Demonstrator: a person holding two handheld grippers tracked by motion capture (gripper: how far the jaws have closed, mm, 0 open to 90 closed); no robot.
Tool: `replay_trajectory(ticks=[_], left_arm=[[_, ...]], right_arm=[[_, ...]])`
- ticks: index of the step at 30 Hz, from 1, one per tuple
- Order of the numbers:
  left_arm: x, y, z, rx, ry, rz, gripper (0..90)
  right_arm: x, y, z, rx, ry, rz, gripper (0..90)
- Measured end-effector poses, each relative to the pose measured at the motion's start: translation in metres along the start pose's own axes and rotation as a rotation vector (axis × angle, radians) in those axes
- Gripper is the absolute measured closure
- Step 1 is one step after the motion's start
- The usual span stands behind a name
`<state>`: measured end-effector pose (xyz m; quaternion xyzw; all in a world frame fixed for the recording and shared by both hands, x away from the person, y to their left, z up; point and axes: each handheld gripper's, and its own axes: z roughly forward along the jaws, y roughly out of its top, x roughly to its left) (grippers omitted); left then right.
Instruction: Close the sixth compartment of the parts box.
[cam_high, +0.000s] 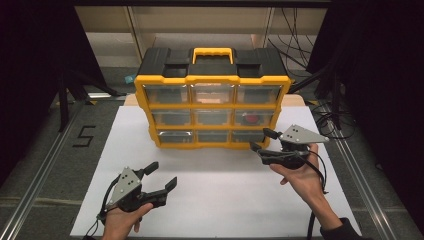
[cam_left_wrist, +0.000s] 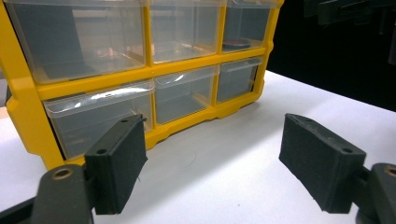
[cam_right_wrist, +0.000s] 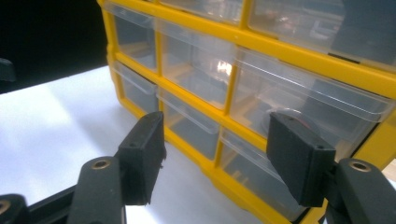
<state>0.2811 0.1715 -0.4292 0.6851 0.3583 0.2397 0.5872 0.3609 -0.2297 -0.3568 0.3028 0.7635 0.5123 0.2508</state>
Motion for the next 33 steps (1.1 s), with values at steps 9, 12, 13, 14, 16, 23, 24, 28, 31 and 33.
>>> replay_trajectory(ticks=[9, 12, 13, 14, 16, 23, 24, 28, 31, 33], left_arm=[[0.000, 0.000, 0.001, 0.002, -0.007, 0.009, 22.4], [0.000, 0.000, 0.001, -0.001, -0.003, -0.004, 22.3], [0.000, 0.000, 0.001, -0.001, -0.002, -0.003, 22.3], [0.000, 0.000, 0.001, 0.000, -0.002, -0.001, 22.3], [0.000, 0.000, 0.001, 0.000, -0.005, 0.004, 22.3], [0.000, 0.000, 0.001, 0.000, -0.003, 0.000, 22.3], [0.000, 0.000, 0.001, 0.001, -0.003, 0.001, 22.3], [0.000, 0.000, 0.001, 0.000, -0.002, 0.000, 22.3], [0.000, 0.000, 0.000, 0.000, -0.003, 0.001, 22.3], [0.000, 0.000, 0.000, 0.000, -0.002, 0.002, 22.3]], right_arm=[[0.017, -0.004, -0.010, -0.030, 0.026, 0.002, 34.2], [0.020, -0.007, -0.012, -0.048, 0.030, 0.012, 33.5], [0.020, -0.007, -0.013, -0.041, 0.040, 0.017, 32.9], [0.021, -0.009, -0.012, -0.052, 0.041, 0.022, 31.5], [0.022, -0.011, -0.013, -0.049, 0.041, 0.031, 31.4], [0.027, -0.019, -0.015, -0.039, 0.066, 0.038, 30.6], [0.029, -0.020, -0.015, -0.048, 0.067, 0.047, 30.6], [0.031, -0.024, -0.016, -0.071, 0.061, 0.040, 30.7], [0.033, -0.026, -0.018, -0.062, 0.074, 0.041, 30.6], [0.034, -0.028, -0.017, -0.076, 0.077, 0.035, 30.4]])
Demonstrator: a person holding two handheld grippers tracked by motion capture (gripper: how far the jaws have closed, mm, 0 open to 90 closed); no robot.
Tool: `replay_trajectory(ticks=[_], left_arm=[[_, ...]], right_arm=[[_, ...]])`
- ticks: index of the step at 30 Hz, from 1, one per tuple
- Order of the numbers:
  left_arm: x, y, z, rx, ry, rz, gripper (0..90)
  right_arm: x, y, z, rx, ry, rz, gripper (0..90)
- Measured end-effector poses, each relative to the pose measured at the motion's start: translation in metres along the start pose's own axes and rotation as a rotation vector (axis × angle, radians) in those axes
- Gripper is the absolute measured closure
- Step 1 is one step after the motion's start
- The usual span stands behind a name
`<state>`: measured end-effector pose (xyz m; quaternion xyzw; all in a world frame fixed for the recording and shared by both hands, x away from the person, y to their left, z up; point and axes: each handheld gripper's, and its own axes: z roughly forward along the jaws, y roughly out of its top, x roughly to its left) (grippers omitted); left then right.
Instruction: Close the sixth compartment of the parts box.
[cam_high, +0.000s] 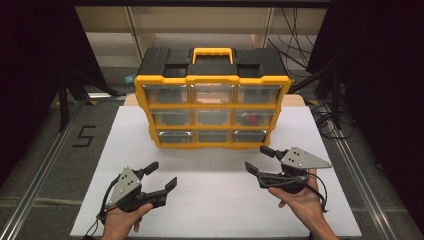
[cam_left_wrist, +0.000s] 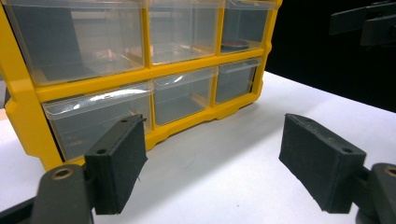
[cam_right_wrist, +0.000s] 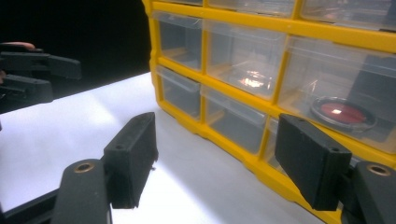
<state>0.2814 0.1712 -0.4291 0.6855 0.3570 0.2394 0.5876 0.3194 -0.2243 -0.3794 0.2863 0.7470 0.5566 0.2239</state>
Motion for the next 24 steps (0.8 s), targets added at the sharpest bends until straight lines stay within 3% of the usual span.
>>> replay_trajectory(ticks=[7, 9, 11, 14, 18, 24], left_arm=[[0.000, 0.000, 0.000, -0.001, 0.000, 0.000, 22.3], [0.000, 0.000, 0.000, 0.001, 0.000, 0.001, 22.3], [0.000, 0.000, 0.000, 0.001, 0.000, 0.002, 22.3], [0.000, 0.000, 0.000, 0.001, 0.000, 0.002, 22.3], [0.000, 0.000, 0.000, 0.001, 0.000, 0.002, 22.3], [0.000, 0.000, 0.000, 0.001, 0.000, 0.002, 22.3]], right_arm=[[0.003, -0.008, -0.003, 0.009, 0.025, 0.014, 29.9], [0.002, -0.011, -0.004, -0.004, 0.012, -0.008, 29.9], [0.004, -0.014, -0.005, -0.005, 0.021, 0.015, 29.6], [0.005, -0.016, -0.007, -0.008, 0.014, -0.010, 28.9], [0.008, -0.018, -0.009, -0.007, 0.024, 0.009, 25.9], [0.011, -0.021, -0.010, -0.012, 0.014, -0.008, 25.3]])
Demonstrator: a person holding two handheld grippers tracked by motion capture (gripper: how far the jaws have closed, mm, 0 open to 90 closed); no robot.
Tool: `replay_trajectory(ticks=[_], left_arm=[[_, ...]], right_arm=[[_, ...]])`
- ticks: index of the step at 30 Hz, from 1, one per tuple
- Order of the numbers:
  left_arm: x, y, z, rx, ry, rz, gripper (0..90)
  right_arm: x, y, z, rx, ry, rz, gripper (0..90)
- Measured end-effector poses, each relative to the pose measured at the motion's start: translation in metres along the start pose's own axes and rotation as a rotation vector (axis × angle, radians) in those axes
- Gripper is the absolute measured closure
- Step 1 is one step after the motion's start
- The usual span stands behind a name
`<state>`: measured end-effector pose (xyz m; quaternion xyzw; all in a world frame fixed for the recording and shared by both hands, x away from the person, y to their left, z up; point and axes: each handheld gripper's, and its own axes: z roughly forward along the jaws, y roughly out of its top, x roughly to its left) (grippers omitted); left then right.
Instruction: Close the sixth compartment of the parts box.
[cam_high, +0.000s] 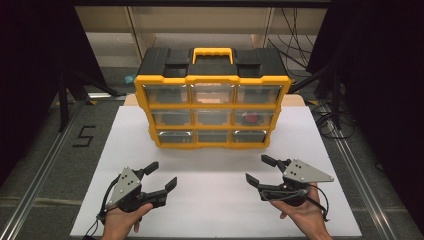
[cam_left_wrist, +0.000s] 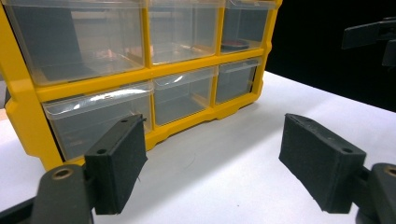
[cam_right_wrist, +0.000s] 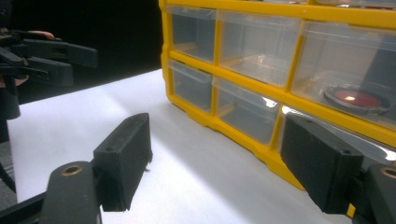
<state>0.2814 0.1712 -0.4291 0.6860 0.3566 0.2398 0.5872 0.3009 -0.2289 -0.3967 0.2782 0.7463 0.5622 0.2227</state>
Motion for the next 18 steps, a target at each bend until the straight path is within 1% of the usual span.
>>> replay_trajectory(ticks=[1, 2, 3, 4, 7, 8, 9, 11, 12, 16, 18], left_arm=[[0.0000, 0.0000, 0.0000, 0.000, 0.000, 0.001, 22.3], [0.0000, 0.0001, 0.0000, 0.000, 0.000, 0.000, 22.3], [0.0000, 0.0001, 0.0000, 0.000, 0.000, 0.001, 22.3], [0.0000, 0.0001, 0.0000, 0.000, 0.000, 0.001, 22.3], [0.0000, 0.0001, 0.0000, 0.000, 0.000, 0.000, 22.3], [0.0000, 0.0001, 0.0000, 0.001, 0.000, 0.001, 22.3], [0.0001, 0.0001, 0.0001, 0.000, 0.000, 0.000, 22.3], [0.0001, 0.0001, 0.0000, 0.000, 0.000, 0.000, 22.3], [0.0001, 0.0002, 0.0000, 0.000, 0.000, 0.000, 22.3], [0.0001, 0.0002, 0.0001, -0.001, 0.000, 0.000, 22.3], [0.0001, 0.0002, 0.0001, 0.000, 0.000, -0.001, 22.4]], right_arm=[[0.0002, -0.0009, 0.0003, -0.004, 0.002, 0.000, 25.3], [0.0010, -0.0018, -0.0001, 0.000, 0.003, 0.011, 25.3], [0.0011, -0.0027, 0.0002, 0.007, 0.017, 0.016, 25.3], [0.0012, -0.0032, -0.0001, 0.015, 0.011, 0.016, 25.3], [0.0002, -0.0028, -0.0009, 0.009, 0.008, 0.012, 25.4], [0.0002, -0.0027, -0.0009, -0.002, -0.006, 0.008, 25.5], [-0.0004, -0.0024, -0.0008, -0.008, -0.008, -0.002, 25.4], [-0.0003, -0.0026, -0.0007, -0.007, -0.007, -0.001, 25.5], [-0.0003, -0.0024, -0.0011, 0.001, -0.003, -0.004, 25.5], [-0.0002, -0.0022, -0.0006, -0.001, -0.001, -0.013, 25.5], [0.0010, -0.0029, 0.0001, 0.004, 0.010, 0.010, 25.5]])
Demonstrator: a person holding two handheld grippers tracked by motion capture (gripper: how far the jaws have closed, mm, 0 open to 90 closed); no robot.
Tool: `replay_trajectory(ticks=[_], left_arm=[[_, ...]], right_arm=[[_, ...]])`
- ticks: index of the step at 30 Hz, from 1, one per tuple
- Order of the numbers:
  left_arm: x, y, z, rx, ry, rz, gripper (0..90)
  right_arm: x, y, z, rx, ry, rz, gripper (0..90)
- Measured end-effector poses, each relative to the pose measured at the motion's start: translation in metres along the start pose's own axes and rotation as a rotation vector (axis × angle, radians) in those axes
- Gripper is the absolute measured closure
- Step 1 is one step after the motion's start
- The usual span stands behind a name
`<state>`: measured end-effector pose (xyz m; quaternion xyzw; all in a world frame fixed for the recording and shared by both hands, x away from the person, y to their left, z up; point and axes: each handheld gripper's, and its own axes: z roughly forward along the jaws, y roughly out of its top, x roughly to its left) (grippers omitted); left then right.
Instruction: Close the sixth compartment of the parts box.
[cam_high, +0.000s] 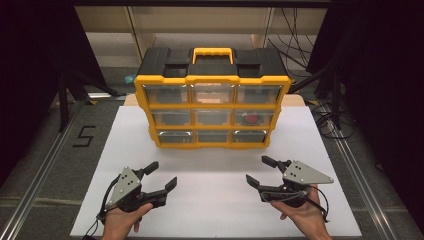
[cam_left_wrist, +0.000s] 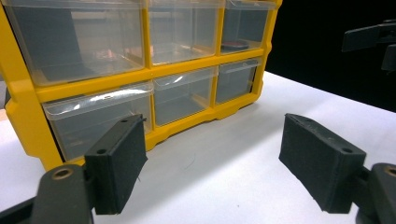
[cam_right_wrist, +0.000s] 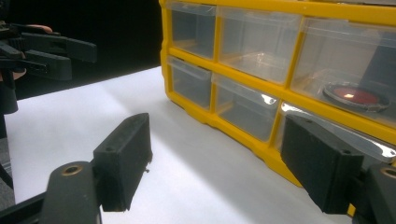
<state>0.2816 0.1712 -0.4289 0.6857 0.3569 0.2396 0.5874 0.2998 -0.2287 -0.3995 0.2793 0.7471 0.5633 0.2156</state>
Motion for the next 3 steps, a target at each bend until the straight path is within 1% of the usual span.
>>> replay_trajectory(ticks=[3], left_arm=[[0.0001, 0.0000, 0.0001, 0.000, 0.001, 0.000, 22.3]], right_arm=[[0.0000, -0.0002, 0.0000, 0.010, 0.004, -0.002, 25.6]])
